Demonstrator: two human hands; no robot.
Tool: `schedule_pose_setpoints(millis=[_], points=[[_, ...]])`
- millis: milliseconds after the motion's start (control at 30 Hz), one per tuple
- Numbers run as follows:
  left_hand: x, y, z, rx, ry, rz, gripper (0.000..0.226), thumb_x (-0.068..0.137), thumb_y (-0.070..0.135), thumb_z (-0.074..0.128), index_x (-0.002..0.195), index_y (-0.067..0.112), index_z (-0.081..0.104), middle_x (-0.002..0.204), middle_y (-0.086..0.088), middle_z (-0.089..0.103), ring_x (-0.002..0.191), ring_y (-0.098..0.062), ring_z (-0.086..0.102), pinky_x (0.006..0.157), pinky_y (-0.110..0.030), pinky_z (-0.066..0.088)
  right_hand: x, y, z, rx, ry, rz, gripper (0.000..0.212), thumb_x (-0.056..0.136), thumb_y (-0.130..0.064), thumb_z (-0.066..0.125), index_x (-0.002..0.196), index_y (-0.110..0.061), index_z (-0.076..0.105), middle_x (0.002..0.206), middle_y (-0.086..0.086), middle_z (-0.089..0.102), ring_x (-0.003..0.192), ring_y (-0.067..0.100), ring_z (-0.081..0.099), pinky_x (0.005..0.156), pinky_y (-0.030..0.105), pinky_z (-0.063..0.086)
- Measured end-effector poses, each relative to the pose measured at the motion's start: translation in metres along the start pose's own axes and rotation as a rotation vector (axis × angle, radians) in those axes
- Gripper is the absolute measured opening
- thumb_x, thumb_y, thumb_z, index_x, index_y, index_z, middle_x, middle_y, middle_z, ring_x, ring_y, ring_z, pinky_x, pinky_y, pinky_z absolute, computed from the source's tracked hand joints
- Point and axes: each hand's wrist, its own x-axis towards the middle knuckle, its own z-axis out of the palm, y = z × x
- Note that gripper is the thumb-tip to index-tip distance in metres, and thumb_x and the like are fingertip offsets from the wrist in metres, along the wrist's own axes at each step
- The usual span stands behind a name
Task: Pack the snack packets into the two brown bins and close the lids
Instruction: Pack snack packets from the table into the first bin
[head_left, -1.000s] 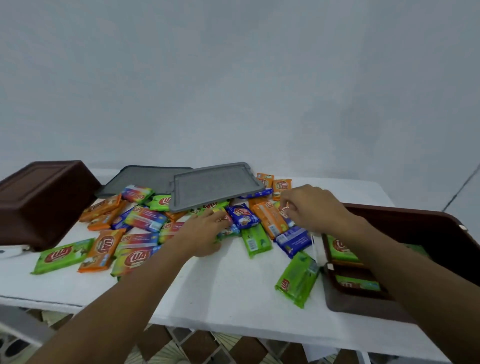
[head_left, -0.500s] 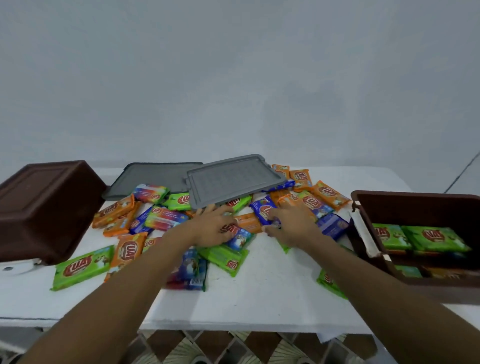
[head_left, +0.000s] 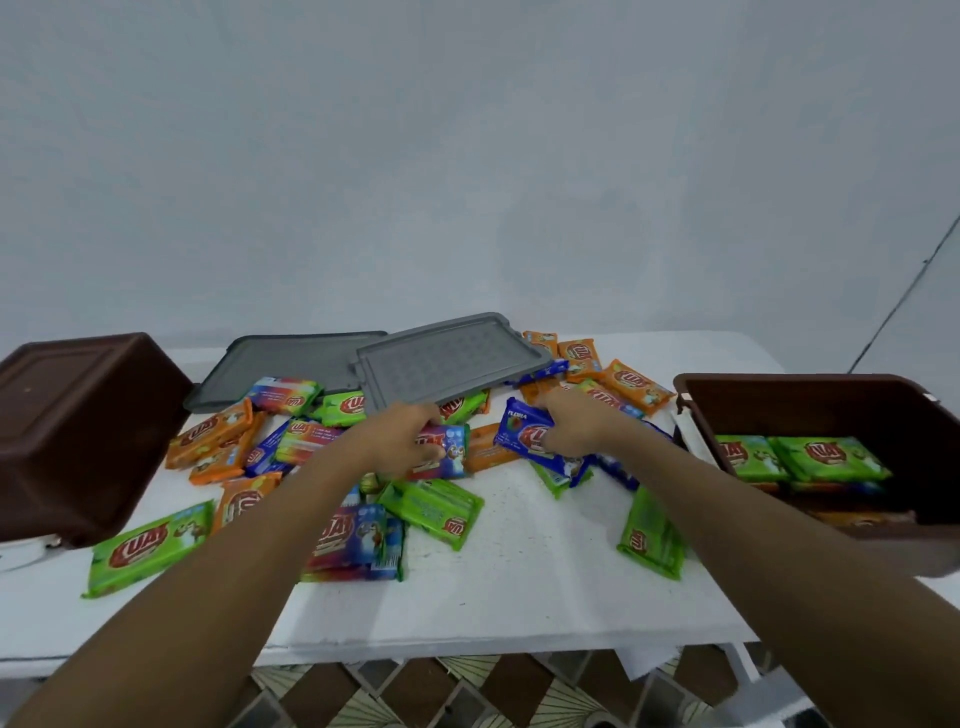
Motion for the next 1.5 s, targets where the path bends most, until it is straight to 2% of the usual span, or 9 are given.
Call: schedule_pose_setpoints(millis=[167, 267, 500, 633, 800, 933, 1133, 1367, 1500], points=[[0.001, 0.021, -0.016, -0.139, 0.094, -0.055, 0.021, 0.083, 0.031, 0.069, 0.095, 0.018, 0.057, 0.081, 0.002, 0.061, 0.07, -0.015, 0.056, 0.057, -0.026, 0.04, -0.035, 0.005, -0.043, 0.228, 0.023, -0.013, 0.028, 0.093, -0.018, 0.05, 0.12, -0.009, 0.053, 0.102, 0.013, 0.064, 0.074, 0.019, 0.058, 0.061, 0.03, 0.044], [0.008, 0.047, -0.025, -0.301, 0.142, -0.03, 0.009, 0.082, 0.02, 0.066, 0.086, 0.016, 0.06, 0.074, 0.0, 0.062, 0.066, -0.016, 0.054, 0.058, -0.027, 0.04, -0.06, 0.024, -0.071, 0.326, 0.046, -0.02, 0.022, 0.09, -0.023, 0.057, 0.111, -0.016, 0.06, 0.095, 0.009, 0.071, 0.072, 0.021, 0.066, 0.062, 0.03, 0.048], [0.034, 0.157, -0.047, -0.29, 0.247, 0.15, 0.027, 0.085, 0.014, 0.062, 0.11, 0.023, 0.059, 0.089, 0.003, 0.065, 0.076, -0.013, 0.061, 0.062, -0.023, 0.045, -0.122, 0.135, -0.117, 0.325, 0.082, -0.051, 0.011, 0.09, -0.024, 0.058, 0.099, -0.023, 0.066, 0.092, -0.002, 0.074, 0.081, 0.019, 0.072, 0.076, 0.037, 0.055], [0.049, 0.235, -0.06, -0.325, 0.308, 0.235, 0.027, 0.088, 0.017, 0.059, 0.113, 0.025, 0.055, 0.095, 0.003, 0.066, 0.082, -0.012, 0.064, 0.063, -0.027, 0.051, -0.14, 0.209, -0.116, 0.076, 0.012, -0.062, 0.012, 0.091, -0.022, 0.059, 0.1, -0.028, 0.063, 0.101, -0.002, 0.07, 0.087, 0.015, 0.067, 0.083, 0.037, 0.054], [0.076, 0.312, -0.035, -0.16, 0.137, 0.33, 0.033, 0.086, 0.03, 0.057, 0.119, 0.029, 0.053, 0.091, 0.001, 0.064, 0.081, -0.019, 0.06, 0.075, -0.036, 0.051, -0.151, 0.276, -0.097, -0.043, -0.236, -0.091, 0.025, 0.09, -0.016, 0.062, 0.111, -0.03, 0.062, 0.106, -0.006, 0.069, 0.091, 0.008, 0.067, 0.08, 0.027, 0.055], [0.092, 0.347, 0.007, -0.023, -0.143, 0.32, 0.036, 0.092, 0.018, 0.059, 0.127, 0.024, 0.052, 0.112, 0.001, 0.062, 0.098, -0.017, 0.057, 0.087, -0.034, 0.047, -0.147, 0.302, -0.071, -0.246, -0.314, -0.149, 0.038, 0.095, -0.017, 0.053, 0.131, -0.024, 0.057, 0.126, -0.002, 0.06, 0.107, 0.018, 0.057, 0.096, 0.034, 0.047], [0.103, 0.363, 0.05, 0.198, -0.485, 0.214, 0.042, 0.094, 0.006, 0.054, 0.134, 0.017, 0.048, 0.119, -0.013, 0.06, 0.101, -0.031, 0.059, 0.084, -0.04, 0.049, -0.14, 0.315, -0.051, -0.25, -0.34, -0.215, 0.04, 0.094, -0.016, 0.056, 0.131, -0.028, 0.059, 0.125, -0.005, 0.063, 0.098, 0.011, 0.051, 0.089, 0.026, 0.045], [0.108, 0.364, 0.062, 0.265, -0.511, 0.191, 0.051, 0.093, 0.014, 0.061, 0.142, 0.02, 0.047, 0.137, -0.006, 0.054, 0.122, -0.027, 0.051, 0.098, -0.038, 0.045, -0.13, 0.326, -0.043, -0.156, -0.372, -0.213, 0.041, 0.09, -0.021, 0.066, 0.131, -0.023, 0.061, 0.121, -0.003, 0.065, 0.091, 0.008, 0.052, 0.069, 0.016, 0.039], [0.11, 0.362, 0.067, 0.231, -0.532, 0.204, 0.049, 0.089, 0.01, 0.065, 0.136, 0.02, 0.053, 0.13, -0.005, 0.06, 0.115, -0.024, 0.056, 0.095, -0.038, 0.049, -0.126, 0.332, -0.038, -0.092, -0.368, -0.203, 0.04, 0.087, -0.015, 0.068, 0.126, -0.023, 0.063, 0.116, -0.005, 0.068, 0.092, 0.008, 0.058, 0.069, 0.016, 0.043]])
